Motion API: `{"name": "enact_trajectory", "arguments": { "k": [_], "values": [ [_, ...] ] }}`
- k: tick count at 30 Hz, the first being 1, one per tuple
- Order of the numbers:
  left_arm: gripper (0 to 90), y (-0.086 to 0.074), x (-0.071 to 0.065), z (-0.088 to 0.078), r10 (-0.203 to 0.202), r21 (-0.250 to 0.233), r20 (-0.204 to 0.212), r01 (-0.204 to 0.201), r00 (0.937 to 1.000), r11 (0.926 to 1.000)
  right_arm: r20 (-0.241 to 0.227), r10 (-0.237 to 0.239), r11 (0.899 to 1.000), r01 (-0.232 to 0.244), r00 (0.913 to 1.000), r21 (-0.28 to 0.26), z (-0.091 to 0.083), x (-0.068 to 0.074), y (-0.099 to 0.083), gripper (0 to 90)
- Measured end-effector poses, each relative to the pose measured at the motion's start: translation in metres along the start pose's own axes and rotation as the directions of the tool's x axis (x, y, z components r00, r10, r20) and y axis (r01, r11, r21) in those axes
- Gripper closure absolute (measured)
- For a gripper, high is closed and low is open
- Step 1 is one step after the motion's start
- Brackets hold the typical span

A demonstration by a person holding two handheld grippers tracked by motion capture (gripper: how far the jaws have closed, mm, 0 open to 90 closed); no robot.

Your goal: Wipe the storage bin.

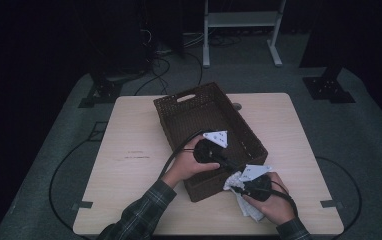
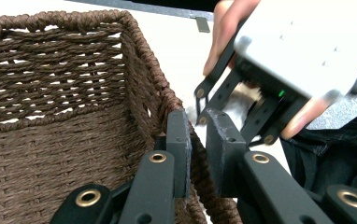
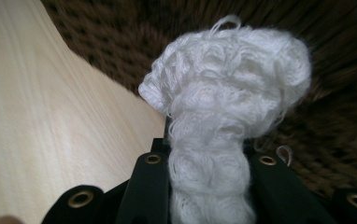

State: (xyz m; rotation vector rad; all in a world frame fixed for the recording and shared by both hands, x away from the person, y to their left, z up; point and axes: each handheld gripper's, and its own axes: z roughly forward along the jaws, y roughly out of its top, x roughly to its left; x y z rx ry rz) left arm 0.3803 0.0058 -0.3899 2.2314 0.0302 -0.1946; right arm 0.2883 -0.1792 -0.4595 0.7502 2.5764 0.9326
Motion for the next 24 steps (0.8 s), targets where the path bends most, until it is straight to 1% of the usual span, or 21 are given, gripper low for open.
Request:
{"name": "enact_trajectory", "arguments": {
  "k": [3,6,8,11,13,15,17,19,20,22,24],
  "values": [
    [78.8,0.000,0.000,0.000,0.003,-0.001,-0.002,-0.003,1.0000,1.0000,-0.008,-0.002,1.000,0.003,1.0000,0.030,0.007,0.001,-0.002,75.8],
    [78.8,0.000,0.000,0.000,0.002,0.000,-0.003,-0.002,1.0000,1.0000,-0.005,-0.003,0.998,0.003,1.0000,0.064,0.014,0.002,-0.004,75.7],
    [78.8,0.000,0.000,0.000,0.000,-0.001,-0.003,0.000,1.0000,1.0000,-0.004,-0.004,0.997,0.004,1.0000,0.071,0.017,0.003,-0.005,75.7],
    [78.8,0.000,0.000,0.000,0.002,-0.001,-0.004,-0.002,1.0000,1.0000,-0.004,-0.006,0.997,0.006,1.0000,0.075,0.016,0.004,-0.005,75.7],
    [78.8,0.000,-0.001,0.000,0.000,-0.003,-0.003,0.000,1.0000,1.0000,-0.002,-0.019,0.998,0.020,0.9998,0.064,0.013,0.006,-0.003,75.6],
    [78.8,0.000,0.000,0.000,0.000,-0.002,-0.002,0.000,1.0000,1.0000,-0.003,-0.029,0.999,0.029,0.9996,0.036,0.009,0.008,0.001,75.7],
    [78.8,0.000,-0.001,0.000,0.000,-0.003,-0.003,0.000,1.0000,1.0000,0.000,-0.040,0.999,0.040,0.9992,0.021,0.006,0.010,0.003,75.7],
    [78.8,0.000,-0.001,0.000,0.000,-0.003,-0.003,0.000,1.0000,1.0000,0.004,-0.043,0.999,0.042,0.9991,0.013,0.004,0.011,0.005,75.7],
    [78.8,0.000,0.000,0.000,0.002,0.000,-0.002,-0.002,1.0000,1.0000,-0.012,-0.039,0.999,0.039,0.9992,-0.021,-0.001,0.012,0.008,75.7],
    [78.8,0.000,0.000,0.000,0.002,-0.001,-0.002,-0.002,1.0000,1.0000,-0.011,-0.040,0.998,0.040,0.9991,-0.044,-0.006,0.013,0.010,75.7],
    [78.8,0.000,0.000,0.000,0.005,0.003,-0.002,-0.005,1.0000,1.0000,-0.007,-0.039,0.998,0.038,0.9992,-0.054,-0.009,0.014,0.012,75.8]
  ]
}}
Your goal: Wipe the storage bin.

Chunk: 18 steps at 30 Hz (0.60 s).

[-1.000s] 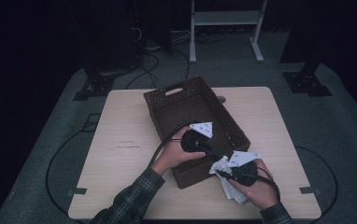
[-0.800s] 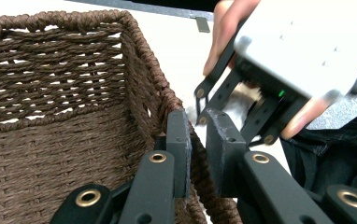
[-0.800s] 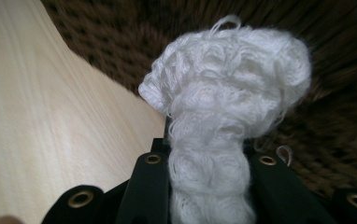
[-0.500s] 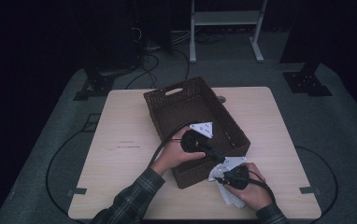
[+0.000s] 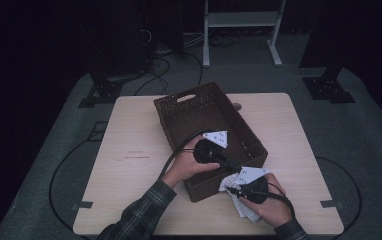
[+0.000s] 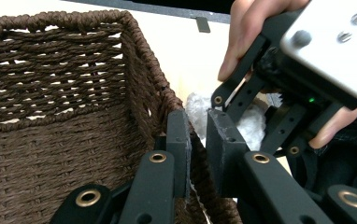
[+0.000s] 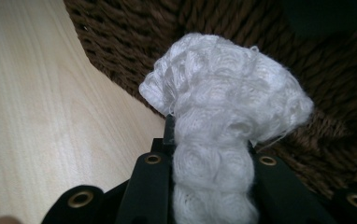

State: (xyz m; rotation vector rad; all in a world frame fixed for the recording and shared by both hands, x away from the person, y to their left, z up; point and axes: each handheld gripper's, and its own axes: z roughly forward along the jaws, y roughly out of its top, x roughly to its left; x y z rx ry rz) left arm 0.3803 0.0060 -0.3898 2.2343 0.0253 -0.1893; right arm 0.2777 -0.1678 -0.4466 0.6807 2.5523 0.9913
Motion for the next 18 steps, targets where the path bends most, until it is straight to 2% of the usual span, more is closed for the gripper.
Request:
{"name": "enact_trajectory", "arguments": {
  "k": [4,9,13,18],
  "values": [
    [78.9,0.000,0.000,0.000,-0.002,-0.005,-0.001,0.002,1.0000,1.0000,-0.002,-0.006,0.998,0.006,1.0000,-0.070,-0.010,0.001,0.007,75.8],
    [79.0,0.000,0.000,0.000,-0.002,-0.003,0.000,0.002,1.0000,1.0000,0.007,-0.036,0.995,0.037,0.9993,-0.092,-0.015,0.009,0.015,75.8],
    [79.0,0.000,-0.001,0.000,-0.003,-0.003,-0.003,0.003,1.0000,1.0000,0.015,-0.048,0.997,0.049,0.9988,-0.061,-0.010,0.010,0.014,75.8],
    [79.0,0.000,0.000,0.000,-0.002,-0.002,-0.002,0.002,1.0000,1.0000,-0.018,-0.031,0.999,0.030,0.9994,-0.029,0.002,0.007,0.007,75.9]
  ]
}}
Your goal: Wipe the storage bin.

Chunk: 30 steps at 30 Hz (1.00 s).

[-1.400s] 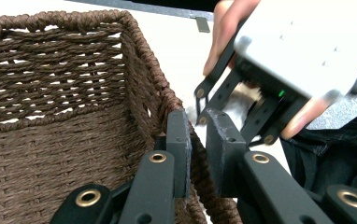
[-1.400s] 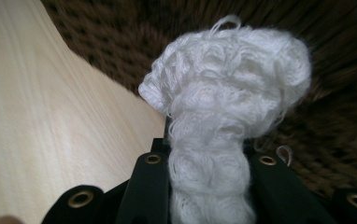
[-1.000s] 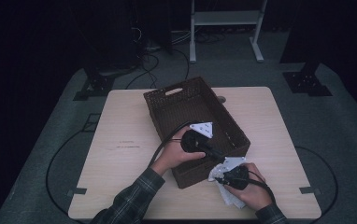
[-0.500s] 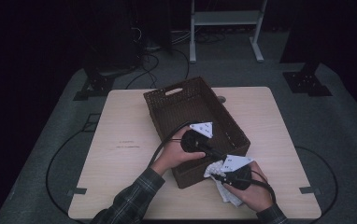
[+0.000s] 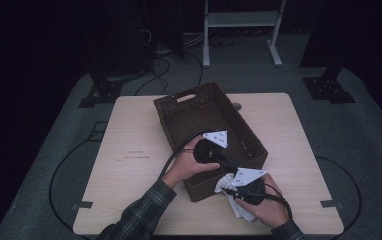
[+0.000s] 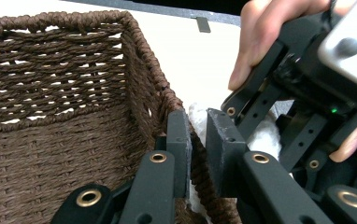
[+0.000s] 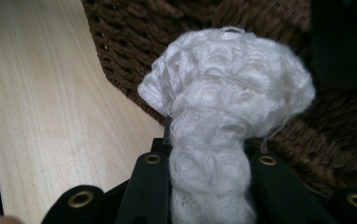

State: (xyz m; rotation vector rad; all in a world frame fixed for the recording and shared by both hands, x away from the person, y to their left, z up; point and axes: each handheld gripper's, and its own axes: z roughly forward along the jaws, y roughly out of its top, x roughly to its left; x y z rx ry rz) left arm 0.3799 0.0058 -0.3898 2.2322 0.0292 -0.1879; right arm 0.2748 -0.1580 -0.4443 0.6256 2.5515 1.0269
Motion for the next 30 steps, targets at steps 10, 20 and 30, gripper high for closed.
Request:
{"name": "enact_trajectory", "arguments": {
  "k": [10,20,30],
  "values": [
    [78.9,0.000,0.000,0.000,0.000,-0.003,-0.001,0.000,1.0000,1.0000,-0.008,-0.003,0.994,0.004,1.0000,0.111,0.022,0.001,-0.012,75.8],
    [78.9,0.000,0.000,0.000,-0.001,-0.003,0.000,0.001,1.0000,1.0000,-0.019,-0.025,0.989,0.027,0.9995,0.142,0.027,0.003,-0.011,75.8],
    [79.0,0.000,0.000,0.000,0.001,-0.003,-0.002,-0.001,1.0000,1.0000,-0.044,-0.027,0.999,0.029,0.9987,0.039,0.011,0.007,0.005,76.0]
  ]
}}
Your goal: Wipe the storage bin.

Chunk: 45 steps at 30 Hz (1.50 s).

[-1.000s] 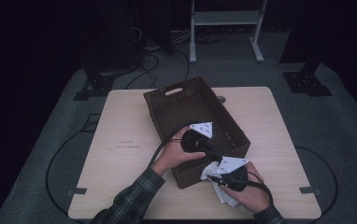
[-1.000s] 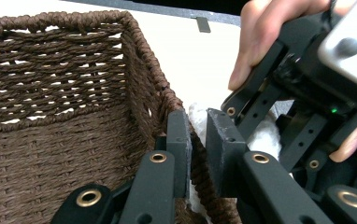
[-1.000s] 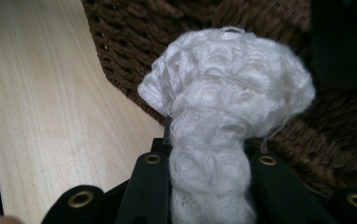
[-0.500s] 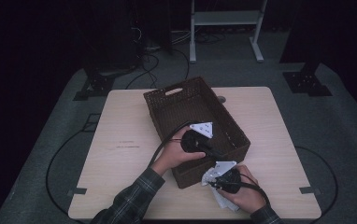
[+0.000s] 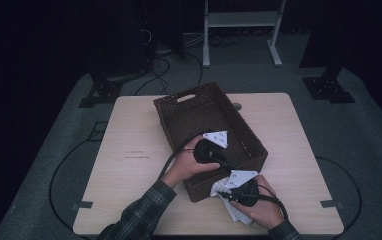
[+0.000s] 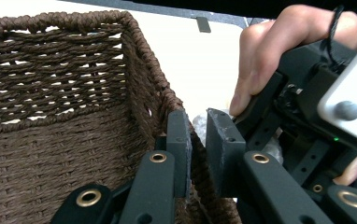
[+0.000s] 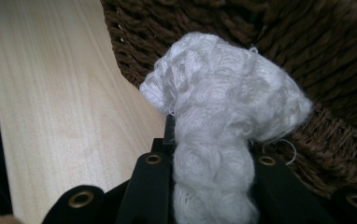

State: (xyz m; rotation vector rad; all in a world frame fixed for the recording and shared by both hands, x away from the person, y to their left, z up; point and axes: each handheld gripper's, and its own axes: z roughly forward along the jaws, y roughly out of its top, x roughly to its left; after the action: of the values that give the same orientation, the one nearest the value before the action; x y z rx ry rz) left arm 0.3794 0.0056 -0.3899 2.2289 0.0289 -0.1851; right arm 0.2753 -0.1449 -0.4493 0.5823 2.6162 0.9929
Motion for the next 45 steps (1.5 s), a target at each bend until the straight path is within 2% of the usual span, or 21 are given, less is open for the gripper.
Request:
{"name": "enact_trajectory", "arguments": {
  "k": [2,6,8,9,12,15,19,24,30,35,37,42,43,45],
  "values": [
    [79.0,0.000,0.000,0.000,-0.002,-0.001,0.001,0.002,1.0000,1.0000,-0.015,0.022,1.000,-0.022,0.9997,-0.015,-0.002,0.001,0.002,76.0],
    [79.0,0.000,0.000,0.000,-0.002,0.002,0.000,0.002,1.0000,1.0000,-0.003,0.012,0.999,-0.012,0.9999,-0.040,-0.009,0.001,0.006,76.1],
    [79.0,0.000,0.000,0.000,0.002,0.004,0.000,-0.002,1.0000,1.0000,-0.001,0.016,0.998,-0.016,0.9999,-0.068,-0.015,0.000,0.009,76.0],
    [79.0,0.000,0.000,0.000,0.002,0.003,-0.001,-0.002,1.0000,1.0000,-0.002,0.033,0.997,-0.033,0.9995,-0.075,-0.016,0.002,0.012,76.1],
    [79.0,0.000,0.000,0.000,0.001,0.003,0.000,-0.001,1.0000,1.0000,0.018,-0.009,0.998,0.011,0.9998,-0.061,-0.018,0.002,0.013,76.1],
    [79.0,0.000,0.000,0.000,0.000,0.003,0.001,0.000,1.0000,1.0000,0.014,-0.001,0.997,0.002,0.9999,-0.077,-0.020,0.005,0.015,76.1],
    [79.0,0.000,0.000,0.000,0.001,0.002,0.000,-0.001,1.0000,1.0000,0.015,-0.021,0.993,0.023,0.9997,-0.118,-0.026,0.007,0.020,76.1],
    [79.1,0.000,0.000,0.000,0.000,0.001,0.001,0.000,1.0000,1.0000,0.011,-0.025,0.990,0.027,0.9996,-0.137,-0.027,0.011,0.025,76.1],
    [79.1,0.000,0.000,0.000,-0.001,0.003,0.000,0.001,1.0000,1.0000,-0.013,-0.029,0.993,0.027,0.9995,-0.116,-0.017,0.010,0.022,76.2],
    [79.1,0.000,0.000,0.000,-0.001,0.001,0.000,0.001,1.0000,1.0000,-0.025,-0.048,0.997,0.046,0.9985,-0.062,-0.003,0.012,0.018,76.1],
    [79.2,0.000,0.000,0.000,-0.002,0.001,0.001,0.002,1.0000,1.0000,-0.029,-0.041,0.998,0.040,0.9987,-0.043,0.004,0.013,0.016,76.1],
    [79.1,0.000,0.000,0.000,0.002,0.004,-0.002,-0.002,1.0000,1.0000,-0.040,-0.038,0.999,0.038,0.9985,-0.003,0.016,0.013,0.009,76.0],
    [79.1,0.000,0.000,0.000,-0.002,0.001,0.000,0.002,1.0000,1.0000,-0.032,-0.060,0.998,0.060,0.9977,0.005,0.019,0.012,0.008,76.1],
    [79.1,0.000,0.000,0.000,-0.001,0.002,0.000,0.001,1.0000,1.0000,-0.031,-0.058,0.998,0.059,0.9978,0.033,0.023,0.013,0.006,76.0]
  ]
}}
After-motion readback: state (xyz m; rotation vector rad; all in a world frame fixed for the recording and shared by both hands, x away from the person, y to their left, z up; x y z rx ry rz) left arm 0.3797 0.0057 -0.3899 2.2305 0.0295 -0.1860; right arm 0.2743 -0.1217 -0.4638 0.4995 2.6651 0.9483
